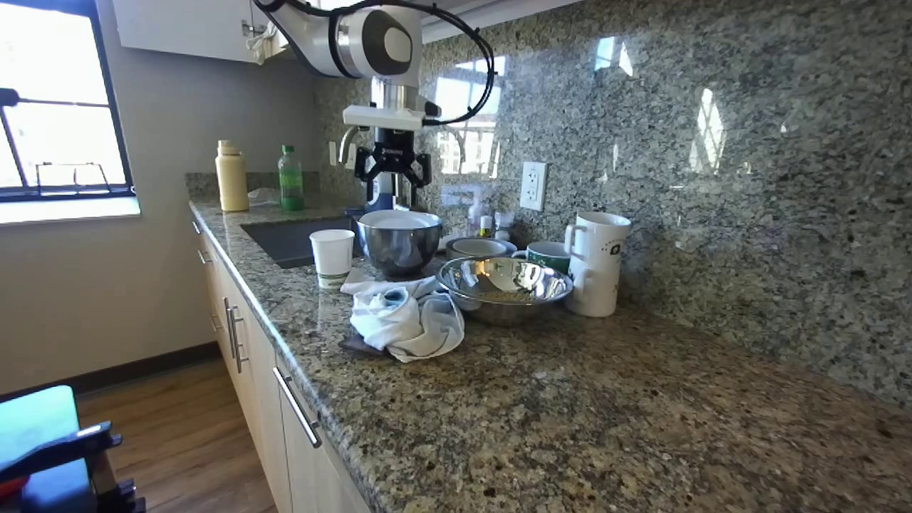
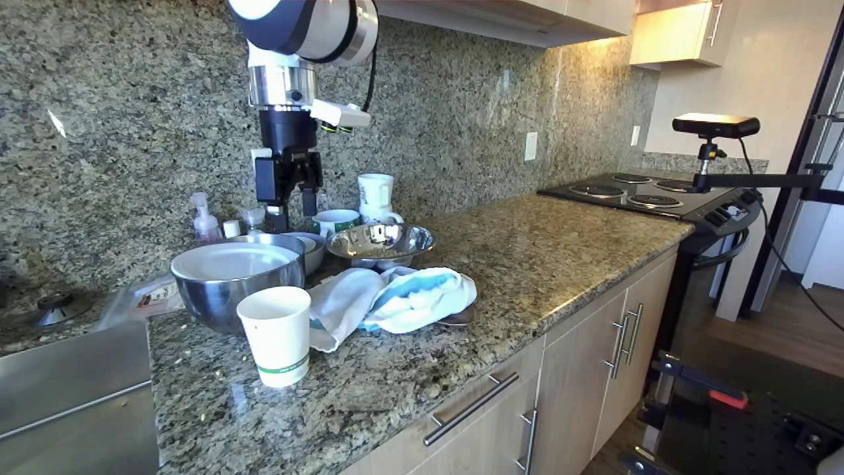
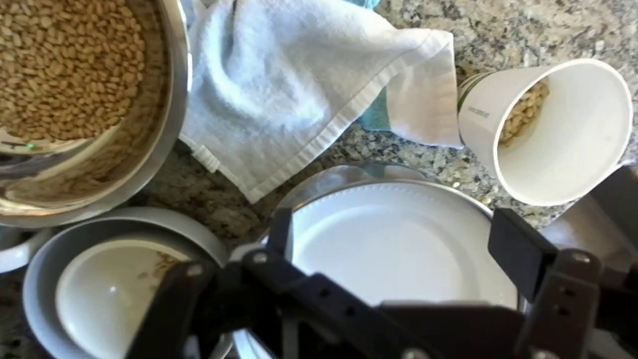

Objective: Pour the contents of the cup into the silver bowl

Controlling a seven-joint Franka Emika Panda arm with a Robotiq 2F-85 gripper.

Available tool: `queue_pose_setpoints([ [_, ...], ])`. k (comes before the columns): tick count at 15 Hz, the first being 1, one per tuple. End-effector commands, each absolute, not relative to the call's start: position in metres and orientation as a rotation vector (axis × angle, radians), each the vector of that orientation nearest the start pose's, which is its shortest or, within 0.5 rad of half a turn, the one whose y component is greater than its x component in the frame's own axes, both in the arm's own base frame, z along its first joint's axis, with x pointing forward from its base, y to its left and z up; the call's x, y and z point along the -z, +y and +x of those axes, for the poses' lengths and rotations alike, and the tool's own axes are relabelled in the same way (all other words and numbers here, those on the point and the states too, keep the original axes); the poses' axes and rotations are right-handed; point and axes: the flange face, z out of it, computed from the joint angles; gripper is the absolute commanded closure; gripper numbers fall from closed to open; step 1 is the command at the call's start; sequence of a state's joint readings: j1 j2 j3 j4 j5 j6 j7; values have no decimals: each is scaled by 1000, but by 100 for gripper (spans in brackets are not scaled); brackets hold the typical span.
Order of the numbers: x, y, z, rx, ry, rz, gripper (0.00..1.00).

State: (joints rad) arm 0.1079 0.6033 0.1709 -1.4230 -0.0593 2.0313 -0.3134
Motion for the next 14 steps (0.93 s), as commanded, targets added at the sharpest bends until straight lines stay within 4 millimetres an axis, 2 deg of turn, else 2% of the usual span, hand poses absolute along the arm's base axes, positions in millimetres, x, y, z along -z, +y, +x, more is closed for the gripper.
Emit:
queue_pose_setpoints([
  [1,-340,190,704,-83,-963,-2882,0],
  [4,-328,211,703,-141,-1016,-2843,0],
  [6,-324,218,701,-155,-1021,-2857,0],
  [9,-318,218,698,-140,-1006,-2870,0],
  [14,-320,215,700,-132,-999,-2875,0],
])
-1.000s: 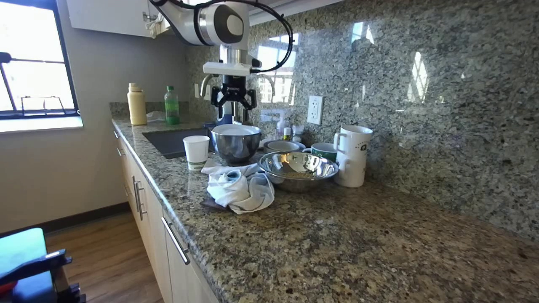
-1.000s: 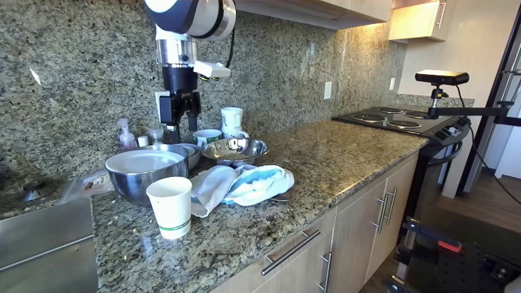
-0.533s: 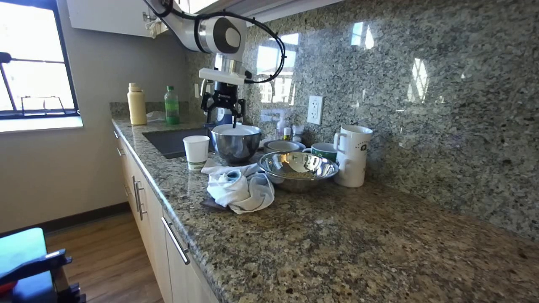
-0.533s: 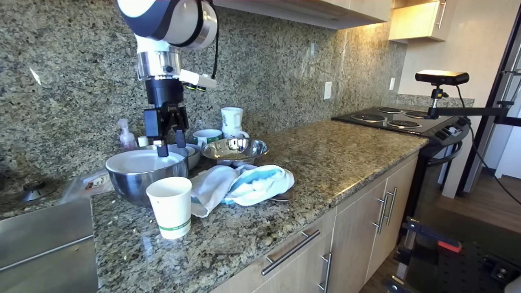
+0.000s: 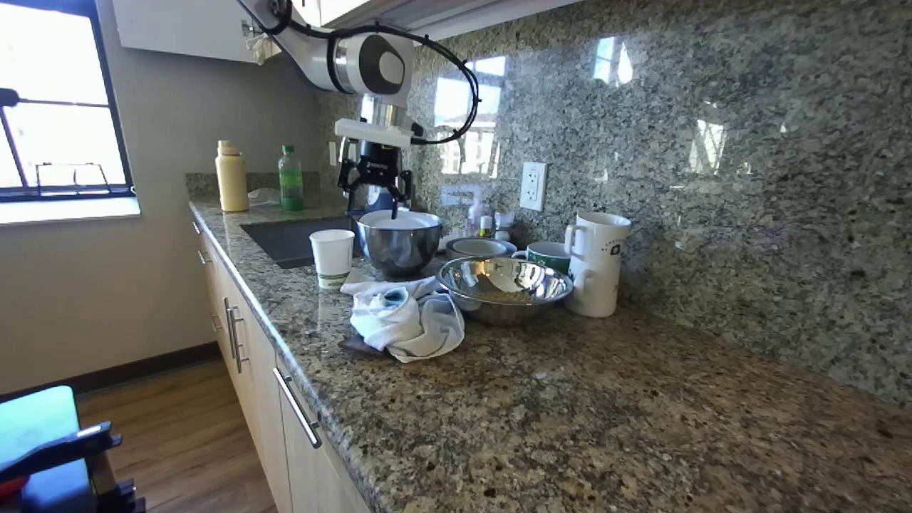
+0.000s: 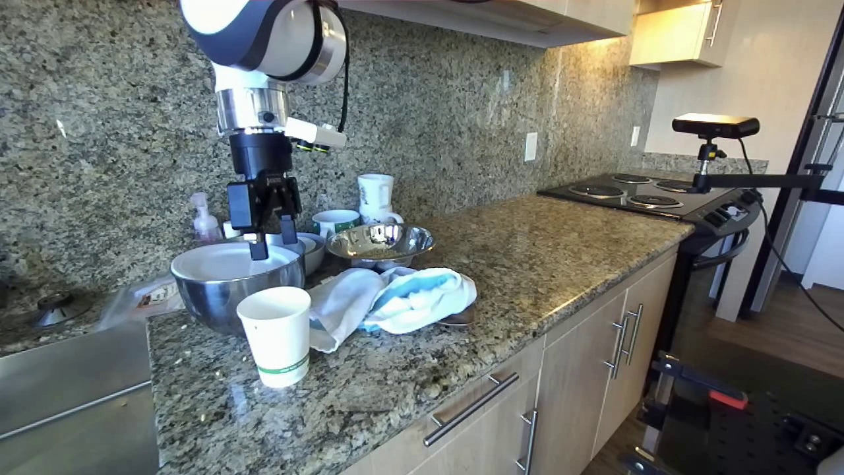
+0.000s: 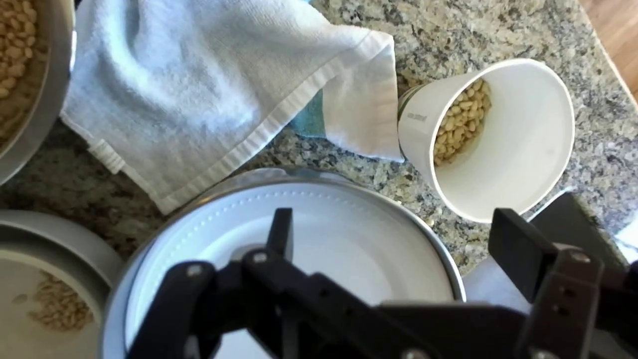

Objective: Pour the contents of the cup into the silver bowl

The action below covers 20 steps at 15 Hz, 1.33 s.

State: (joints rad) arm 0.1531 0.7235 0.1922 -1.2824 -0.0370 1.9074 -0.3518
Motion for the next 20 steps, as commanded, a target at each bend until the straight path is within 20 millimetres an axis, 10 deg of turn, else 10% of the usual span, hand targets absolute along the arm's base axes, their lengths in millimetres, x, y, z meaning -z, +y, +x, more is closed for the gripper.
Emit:
queue_pose_setpoints([
  [1,-318,219,700,-134,-1006,-2867,0],
  [20,-286,255,657,-74,-665,-2912,0],
])
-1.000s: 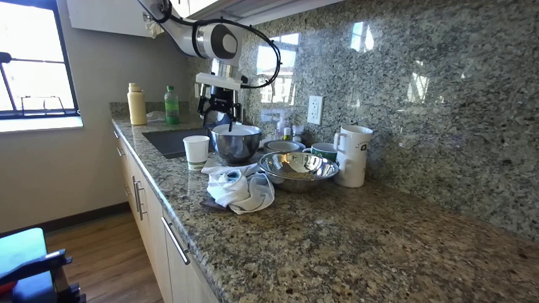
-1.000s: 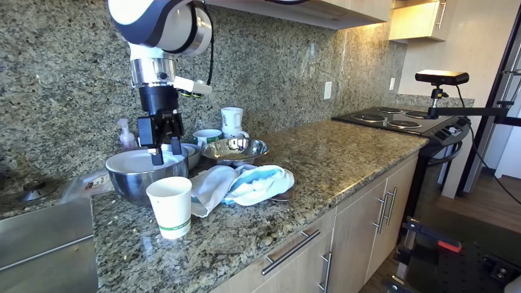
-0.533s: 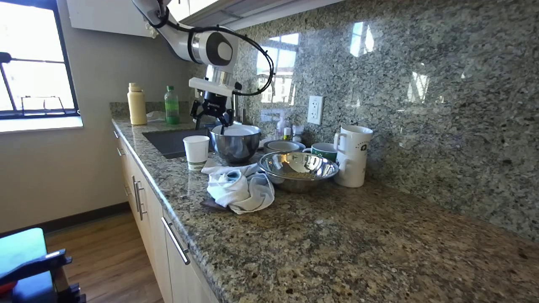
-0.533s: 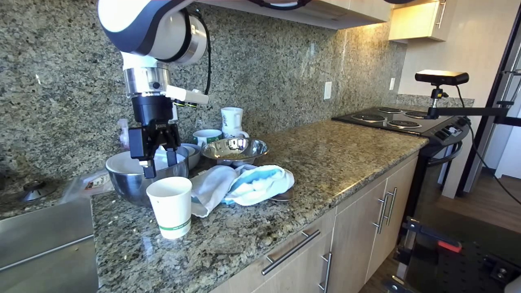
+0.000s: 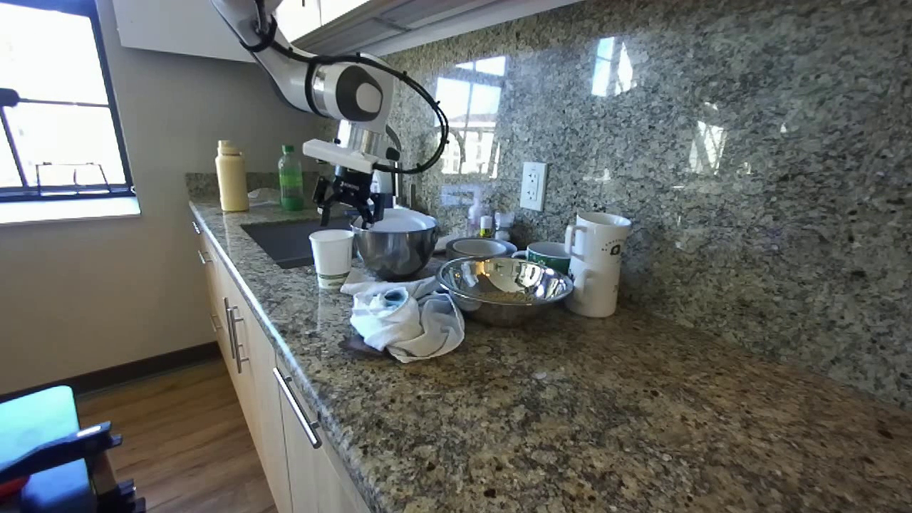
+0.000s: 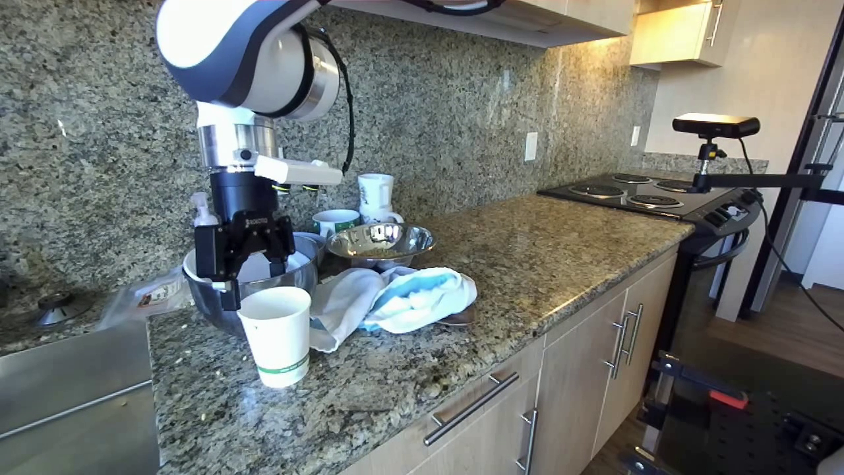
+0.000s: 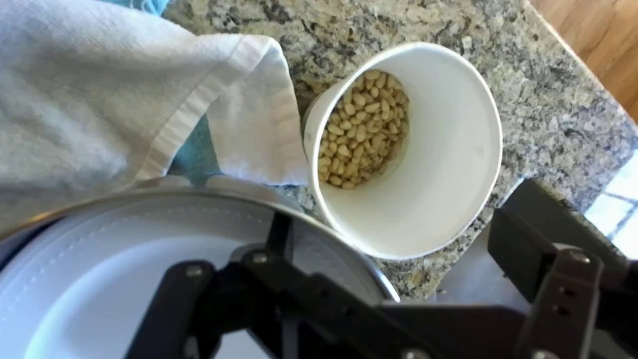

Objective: Pour the contents of the cup into the silver bowl

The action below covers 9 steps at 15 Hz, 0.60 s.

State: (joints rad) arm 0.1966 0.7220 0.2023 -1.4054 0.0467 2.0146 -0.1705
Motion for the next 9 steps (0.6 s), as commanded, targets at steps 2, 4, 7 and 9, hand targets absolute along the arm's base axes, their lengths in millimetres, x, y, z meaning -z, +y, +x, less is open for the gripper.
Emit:
queue_pose_setpoints([
  [2,-291,256,662,73,-611,-2947,0],
  [4,-297,256,668,217,-577,-2965,0],
  [7,-306,253,674,408,-517,-2982,0],
  [9,-309,251,676,472,-486,-2996,0],
])
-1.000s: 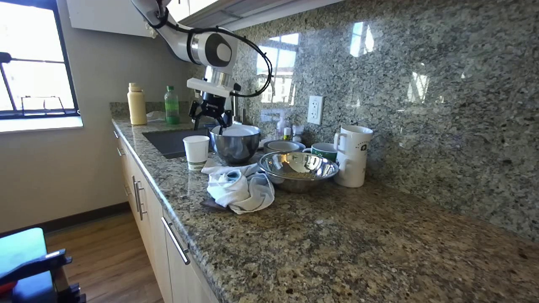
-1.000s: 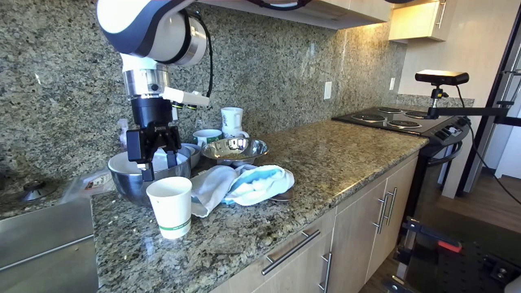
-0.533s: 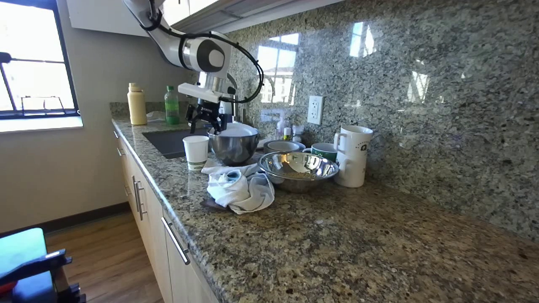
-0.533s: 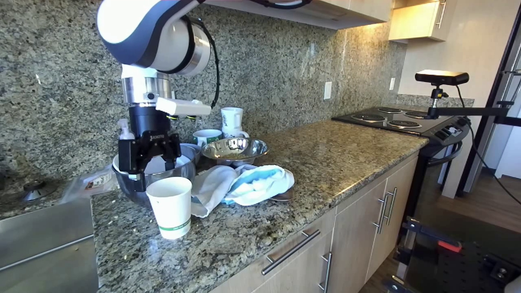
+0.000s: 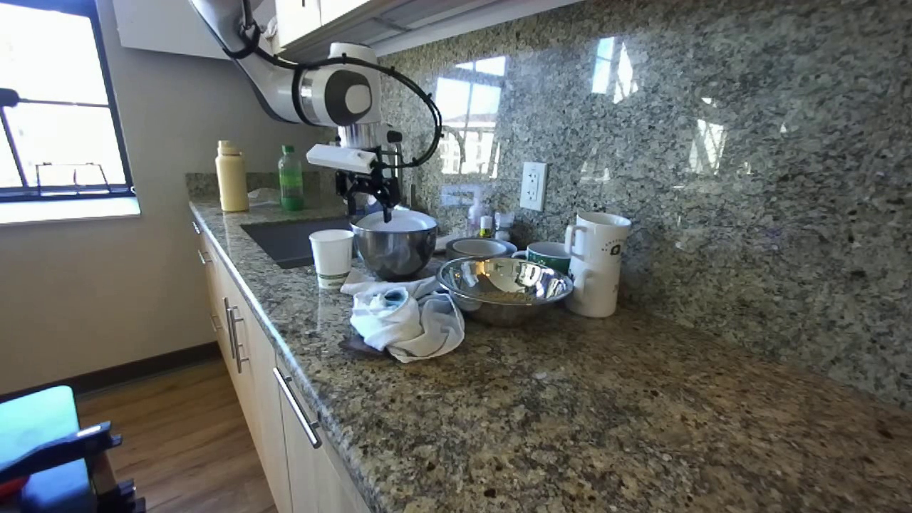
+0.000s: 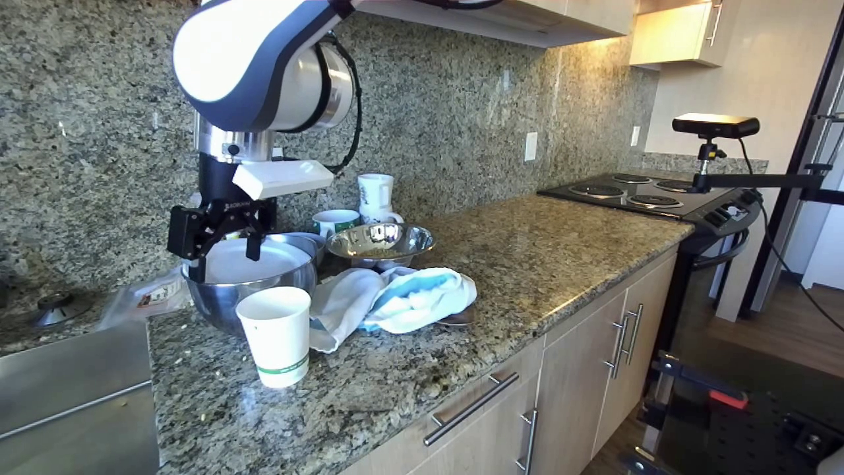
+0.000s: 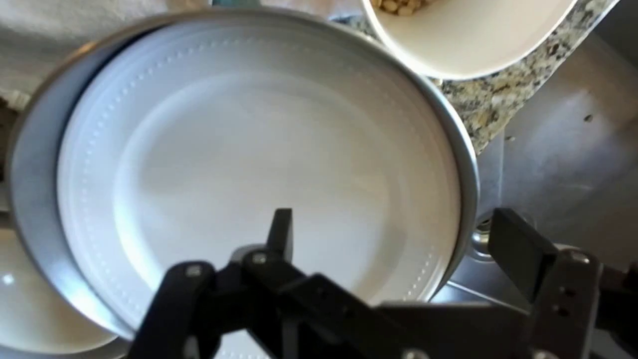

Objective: Pour the contents of the cup into the silver bowl

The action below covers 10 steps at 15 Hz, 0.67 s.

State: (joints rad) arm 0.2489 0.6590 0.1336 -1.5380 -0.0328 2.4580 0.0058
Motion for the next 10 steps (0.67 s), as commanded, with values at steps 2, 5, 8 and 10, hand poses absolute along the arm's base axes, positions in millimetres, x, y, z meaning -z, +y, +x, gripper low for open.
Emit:
queue_pose_setpoints([
  [2,-312,250,675,470,-468,-3010,0],
  [5,-322,256,663,375,-472,-3016,0],
  [8,-342,265,648,329,-451,-3038,0],
  [10,-357,270,635,313,-427,-3042,0],
])
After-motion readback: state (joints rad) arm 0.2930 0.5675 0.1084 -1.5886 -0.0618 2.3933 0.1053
